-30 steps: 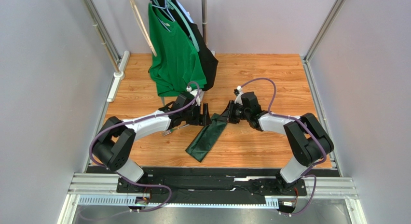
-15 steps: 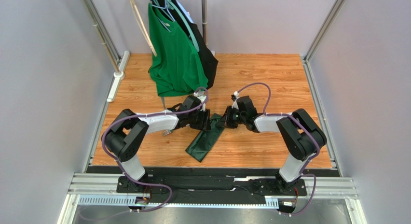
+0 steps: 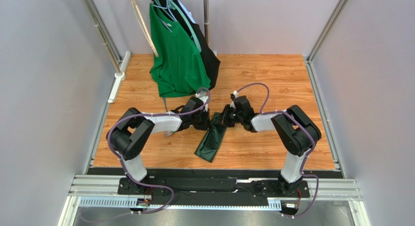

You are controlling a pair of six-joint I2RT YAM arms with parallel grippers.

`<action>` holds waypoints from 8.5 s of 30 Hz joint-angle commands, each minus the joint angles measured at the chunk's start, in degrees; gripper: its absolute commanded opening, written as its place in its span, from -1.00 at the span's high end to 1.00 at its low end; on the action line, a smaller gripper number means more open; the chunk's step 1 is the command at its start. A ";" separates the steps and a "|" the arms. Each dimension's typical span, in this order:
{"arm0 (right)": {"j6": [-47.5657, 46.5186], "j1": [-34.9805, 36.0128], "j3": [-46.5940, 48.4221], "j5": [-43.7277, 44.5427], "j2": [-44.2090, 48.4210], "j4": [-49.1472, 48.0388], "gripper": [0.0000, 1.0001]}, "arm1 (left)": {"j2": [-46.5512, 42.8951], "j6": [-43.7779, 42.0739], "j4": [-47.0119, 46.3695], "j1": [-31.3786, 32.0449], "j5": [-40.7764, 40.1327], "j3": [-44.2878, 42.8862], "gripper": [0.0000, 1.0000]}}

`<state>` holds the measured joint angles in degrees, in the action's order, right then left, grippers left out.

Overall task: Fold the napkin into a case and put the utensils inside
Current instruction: Stuff the top corner of the square-folded napkin into the folded napkin, then pick up the smaller rectangle-folded napkin from the center of the board.

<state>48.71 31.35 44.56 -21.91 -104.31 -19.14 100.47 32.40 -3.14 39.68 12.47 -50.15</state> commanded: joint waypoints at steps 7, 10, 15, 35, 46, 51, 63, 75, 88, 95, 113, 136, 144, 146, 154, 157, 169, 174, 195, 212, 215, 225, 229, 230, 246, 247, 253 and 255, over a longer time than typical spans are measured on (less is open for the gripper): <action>1.66 0.02 1.42 6.27 -3.27 -1.61 1.00 | -1.65 -0.23 4.35 0.48 -1.04 2.06 -0.04; -0.19 0.02 1.85 5.83 -2.92 0.32 1.00 | -6.14 -0.85 5.50 0.40 -0.87 3.39 -0.57; -1.33 -0.15 2.29 5.48 -3.79 0.76 1.00 | -5.72 -0.67 8.23 1.01 5.27 3.30 -0.56; -5.90 -0.94 5.98 4.25 -2.31 6.04 1.00 | -8.00 2.92 7.01 3.21 8.01 12.62 0.47; -15.22 -3.31 5.02 0.73 13.49 25.45 0.33 | -8.97 9.34 -9.23 3.30 9.76 19.91 1.00; -16.72 -3.67 -0.94 -1.63 19.67 27.76 0.19 | -10.55 12.42 -12.41 3.30 8.89 22.37 1.00; -0.03 6.87 -17.83 -5.95 24.51 3.94 1.00 | -8.97 23.49 -28.75 3.73 6.43 27.03 1.00; 3.76 10.57 -22.14 -0.95 14.50 -4.77 1.00 | -6.07 28.61 -36.25 6.72 4.40 27.74 1.00; -0.37 9.96 -22.76 0.64 17.21 0.77 1.00 | -11.54 13.13 1.37 5.23 -9.12 9.30 -0.52; -1.68 8.90 -23.02 -0.06 18.18 1.73 1.00 | -3.18 10.67 4.81 4.00 -11.33 0.24 -0.28; -9.85 1.19 -23.73 -1.02 28.62 15.69 1.00 | 1.14 9.33 -0.91 1.54 -6.58 -0.04 1.00; -1.16 -2.35 2.29 -1.03 8.08 8.51 0.97 | -5.82 2.15 16.32 1.19 -16.69 -9.78 0.35; 1.56 -3.05 3.08 -0.76 4.39 6.13 1.00 | 1.83 -1.81 15.70 1.19 -13.35 -16.82 0.12; 2.35 -3.23 2.73 -0.77 3.86 4.73 1.00 | 3.32 -2.52 15.88 1.27 -12.91 -18.31 -0.01; 4.20 -3.32 3.70 -1.73 0.34 2.26 1.00 | 6.06 -3.49 15.97 1.36 -12.38 -20.34 0.09; 4.46 -3.32 3.78 -2.17 -0.54 1.56 1.00 | 7.02 -3.49 15.53 1.36 -12.38 -20.60 0.22; 7.71 -3.23 5.36 -3.93 -5.28 -3.62 1.00 | 8.34 -3.31 16.76 4.00 -14.58 -22.36 1.00; 7.98 -3.75 5.98 -3.84 -8.10 -4.77 1.00 | 8.96 -2.26 16.85 5.06 -14.84 -22.27 1.00; -21.09 -0.16 14.24 4.15 12.29 39.77 0.25 | -14.14 4.42 26.95 3.83 -16.77 -15.43 -0.20; -15.93 19.26 28.03 32.45 1.50 59.29 -0.22 | -49.05 7.15 35.92 1.36 -11.68 1.46 -0.20; -15.40 21.20 30.76 36.40 -1.06 61.49 -0.22 | -50.45 7.23 35.83 1.28 -10.63 2.51 -0.20; -13.99 24.28 35.43 41.95 -8.27 65.98 0.12 | -51.86 6.97 35.30 1.10 -9.74 3.74 -0.20; -12.85 24.89 36.04 44.05 -10.38 67.20 0.31 | -51.86 6.97 34.87 0.93 -9.57 3.92 -0.20; -12.76 25.51 36.39 44.58 -10.99 67.73 0.41 | -51.86 6.97 34.86 0.92 -9.66 3.92 -0.20; -11.45 25.87 38.86 38.63 1.18 62.77 1.00 | -52.56 7.06 36.44 0.13 -10.71 3.39 -0.20; -11.27 24.99 37.46 34.70 2.70 60.55 1.00 | -52.65 6.97 36.53 0.13 -10.80 3.31 -0.20; -5.92 19.46 22.17 16.22 11.58 37.80 1.00 | -52.65 7.23 36.80 -0.13 -11.06 2.95 -0.20; -4.42 18.48 17.42 12.09 12.11 30.44 1.00 | -52.65 7.41 36.71 -0.22 -10.98 2.95 -0.20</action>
<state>39.22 52.51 69.58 3.81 -93.82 30.83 48.58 39.77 32.95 39.88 1.87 -46.15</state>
